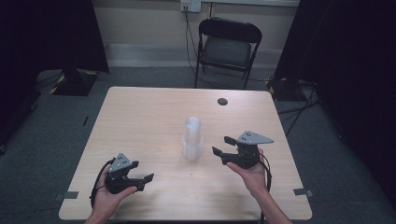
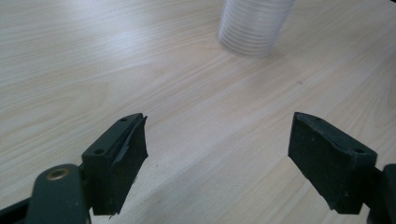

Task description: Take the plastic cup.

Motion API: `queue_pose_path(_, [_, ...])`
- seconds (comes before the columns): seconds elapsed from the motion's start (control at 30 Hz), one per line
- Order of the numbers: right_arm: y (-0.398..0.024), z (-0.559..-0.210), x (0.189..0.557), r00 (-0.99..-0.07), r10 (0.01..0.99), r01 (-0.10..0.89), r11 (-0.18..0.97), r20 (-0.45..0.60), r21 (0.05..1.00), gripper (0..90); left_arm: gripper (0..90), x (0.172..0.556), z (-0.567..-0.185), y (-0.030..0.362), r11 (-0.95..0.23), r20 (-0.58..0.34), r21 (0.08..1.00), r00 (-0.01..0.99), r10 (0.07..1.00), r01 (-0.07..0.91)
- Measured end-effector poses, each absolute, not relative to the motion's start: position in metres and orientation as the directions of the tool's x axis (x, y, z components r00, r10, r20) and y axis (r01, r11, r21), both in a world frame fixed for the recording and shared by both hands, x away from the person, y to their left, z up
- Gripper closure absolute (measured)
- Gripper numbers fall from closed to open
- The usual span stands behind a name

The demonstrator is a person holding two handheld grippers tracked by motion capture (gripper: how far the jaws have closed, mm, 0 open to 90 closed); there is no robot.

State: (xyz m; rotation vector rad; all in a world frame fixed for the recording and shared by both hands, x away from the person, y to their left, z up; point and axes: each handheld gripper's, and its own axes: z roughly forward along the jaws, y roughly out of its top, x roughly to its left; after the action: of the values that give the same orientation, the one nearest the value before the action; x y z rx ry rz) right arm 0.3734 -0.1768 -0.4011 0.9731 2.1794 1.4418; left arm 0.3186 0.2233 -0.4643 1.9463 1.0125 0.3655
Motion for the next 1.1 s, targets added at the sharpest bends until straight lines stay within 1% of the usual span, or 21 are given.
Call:
queue_pose_path(0.17, [-0.170, -0.398, 0.377, -0.715, 0.696, 0.336, 0.259, 0.067, 0.905, 33.5, 19.3, 0.319, -0.464, 0.224, -0.271, -0.131, 0.817, 0.620, 0.773, 0.510])
queue_pose_path(0.4, [-0.155, -0.391, 0.388, -0.739, 0.670, 0.315, 0.248, 0.073, 0.916, 27.7, 19.5, 0.319, -0.464, 0.225, -0.263, -0.140, 0.815, 0.616, 0.775, 0.516])
queue_pose_path(0.83, [-0.131, -0.389, 0.404, -0.768, 0.636, 0.290, 0.247, 0.071, 0.924, 27.0, 19.6, 0.319, -0.463, 0.229, -0.249, -0.146, 0.821, 0.611, 0.778, 0.513])
queue_pose_path(0.9, [-0.128, -0.388, 0.407, -0.769, 0.634, 0.289, 0.235, 0.079, 0.928, 26.0, 19.6, 0.320, -0.464, 0.229, -0.247, -0.149, 0.820, 0.609, 0.779, 0.516])
queue_pose_path(0.93, [-0.124, -0.388, 0.411, -0.764, 0.640, 0.290, 0.232, 0.078, 0.929, 21.5, 19.6, 0.320, -0.464, 0.229, -0.244, -0.152, 0.820, 0.608, 0.779, 0.518])
queue_pose_path(1.1, [-0.116, -0.395, 0.420, -0.765, 0.637, 0.308, 0.226, 0.099, 0.924, 18.0, 20.1, 0.321, -0.464, 0.228, -0.246, -0.146, 0.819, 0.603, 0.784, 0.518])
